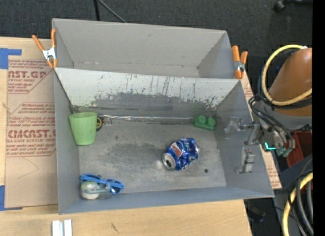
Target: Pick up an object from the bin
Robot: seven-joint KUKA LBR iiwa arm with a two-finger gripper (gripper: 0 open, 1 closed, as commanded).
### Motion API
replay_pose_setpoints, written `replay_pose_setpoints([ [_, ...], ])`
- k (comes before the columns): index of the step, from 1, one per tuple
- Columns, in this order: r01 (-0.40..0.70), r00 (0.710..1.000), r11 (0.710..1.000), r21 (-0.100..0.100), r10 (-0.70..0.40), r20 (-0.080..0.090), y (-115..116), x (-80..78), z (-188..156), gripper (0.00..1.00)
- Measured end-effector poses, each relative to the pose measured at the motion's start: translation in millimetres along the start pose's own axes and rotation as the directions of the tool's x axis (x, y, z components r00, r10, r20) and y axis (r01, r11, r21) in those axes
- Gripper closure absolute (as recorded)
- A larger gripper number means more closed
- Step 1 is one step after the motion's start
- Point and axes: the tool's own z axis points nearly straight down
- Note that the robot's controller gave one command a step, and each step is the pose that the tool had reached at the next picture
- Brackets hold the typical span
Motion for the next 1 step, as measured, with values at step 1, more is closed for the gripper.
replay_pose_setpoints([
  [1,0.373,0.928,0.928,0.000,-0.373,0.004,80.2,-44.3,159.7,0.00],
])
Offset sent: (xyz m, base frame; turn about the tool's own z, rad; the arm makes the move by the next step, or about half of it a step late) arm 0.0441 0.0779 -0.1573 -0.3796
